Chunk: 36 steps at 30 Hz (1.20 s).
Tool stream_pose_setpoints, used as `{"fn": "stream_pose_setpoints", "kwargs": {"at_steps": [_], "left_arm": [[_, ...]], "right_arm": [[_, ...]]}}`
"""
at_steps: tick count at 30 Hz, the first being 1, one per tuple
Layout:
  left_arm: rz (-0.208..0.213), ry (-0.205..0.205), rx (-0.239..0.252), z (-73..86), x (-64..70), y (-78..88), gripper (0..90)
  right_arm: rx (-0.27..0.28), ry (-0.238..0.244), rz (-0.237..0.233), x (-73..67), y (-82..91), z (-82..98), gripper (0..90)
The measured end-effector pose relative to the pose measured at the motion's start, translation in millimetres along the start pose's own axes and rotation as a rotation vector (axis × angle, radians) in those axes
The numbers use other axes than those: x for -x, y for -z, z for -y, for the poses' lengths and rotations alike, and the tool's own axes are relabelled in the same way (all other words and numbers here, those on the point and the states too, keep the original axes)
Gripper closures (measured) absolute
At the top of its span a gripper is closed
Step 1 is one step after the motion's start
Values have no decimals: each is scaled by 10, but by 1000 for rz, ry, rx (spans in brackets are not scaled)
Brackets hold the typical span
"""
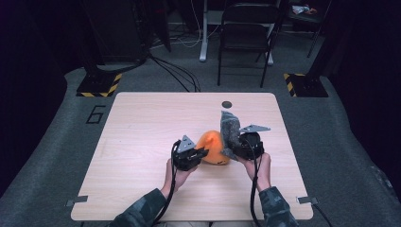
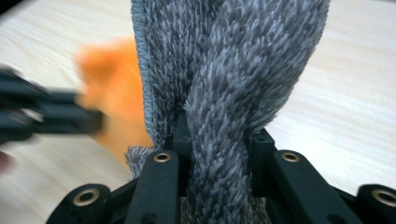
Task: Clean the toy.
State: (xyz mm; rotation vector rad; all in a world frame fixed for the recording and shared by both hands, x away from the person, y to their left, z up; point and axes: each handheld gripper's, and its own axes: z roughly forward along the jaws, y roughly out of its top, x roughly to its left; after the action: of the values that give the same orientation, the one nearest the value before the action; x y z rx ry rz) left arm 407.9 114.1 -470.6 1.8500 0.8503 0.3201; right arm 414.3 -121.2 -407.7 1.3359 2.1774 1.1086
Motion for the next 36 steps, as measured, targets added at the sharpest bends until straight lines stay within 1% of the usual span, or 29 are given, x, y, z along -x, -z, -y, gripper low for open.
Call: {"fn": "stream_pose_setpoints", "kwargs": {"at_steps": [1, 2, 3, 4, 5, 6, 7, 8, 9, 10, 11, 12, 13, 15, 16, 18, 19, 20, 23, 24, 25, 26, 27, 30, 31, 33, 34, 35, 36], "left_arm": [[5, -12, -7, 1, -1, -7, 827], [6, -3, -3, 8, 14, -17, 825], [10, -4, -6, 10, 21, -18, 823], [7, -20, -19, 7, 17, -18, 822], [-2, -28, -23, 15, 11, -28, 821], [3, -21, -26, 27, -5, -40, 820], [1, -19, -30, 40, -21, -49, 819], [3, -20, -35, 45, -38, -51, 819], [5, -19, -32, 46, -49, -53, 819], [4, -22, -33, 45, -54, -54, 818], [4, -19, -32, 47, -56, -54, 818], [5, -11, -26, 51, -58, -58, 817], [5, -16, -28, 53, -65, -57, 816], [3, -15, -28, 58, -81, -55, 814], [3, -15, -28, 58, -87, -55, 814], [7, -16, -31, 60, -99, -56, 812], [8, -19, -32, 62, -102, -57, 811], [7, -23, -31, 63, -104, -59, 810], [9, -19, -29, 67, -104, -66, 809], [9, -20, -29, 67, -105, -65, 808], [10, -19, -28, 68, -105, -65, 808], [9, -21, -29, 68, -105, -64, 808], [9, -22, -29, 66, -106, -64, 808], [10, -15, -25, 69, -109, -72, 808], [10, -12, -22, 70, -114, -72, 807], [11, -28, -28, 69, -141, -64, 807], [12, -12, -24, 74, -138, -63, 807], [14, -11, -27, 73, -145, -59, 807], [15, -3, -23, 75, -142, -59, 807]], "right_arm": [[12, 0, -22, -48, 14, -18, 715], [15, 0, -34, -104, 13, -28, 714], [6, 14, -41, -164, -8, -29, 712], [-9, 33, -40, -213, -51, -19, 710], [-26, 52, -24, -252, -105, 2, 709], [-40, 82, -1, -263, -151, 25, 708], [-47, 63, 2, -265, -187, 44, 707], [-56, 60, -3, -232, -209, 60, 707], [-59, 43, 3, -219, -226, 67, 707], [-66, 44, 8, -195, -233, 78, 707], [-69, 41, 10, -174, -242, 90, 707], [-76, 50, 12, -151, -247, 102, 707], [-90, 43, 25, -138, -247, 115, 706], [-109, 36, 30, -74, -262, 151, 706], [-116, 42, 41, -35, -276, 173, 706], [-131, 18, 40, 31, -311, 226, 705], [-142, 16, 46, 58, -327, 252, 705], [-141, 5, 44, 81, -347, 278, 706], [-159, -14, 45, 126, -381, 320, 705], [-164, -5, 46, 145, -388, 326, 705], [-170, -5, 48, 153, -393, 333, 705], [-174, -16, 50, 158, -400, 347, 706], [-183, -8, 59, 179, -413, 361, 706], [-219, -27, 75, 237, -476, 432, 708], [-242, -36, 85, 254, -509, 465, 708], [-286, -57, 89, 307, -596, 547, 707], [-312, -53, 85, 335, -635, 582, 706], [-300, -72, 77, 355, -638, 587, 707], [-307, -66, 74, 364, -626, 560, 709]]}}
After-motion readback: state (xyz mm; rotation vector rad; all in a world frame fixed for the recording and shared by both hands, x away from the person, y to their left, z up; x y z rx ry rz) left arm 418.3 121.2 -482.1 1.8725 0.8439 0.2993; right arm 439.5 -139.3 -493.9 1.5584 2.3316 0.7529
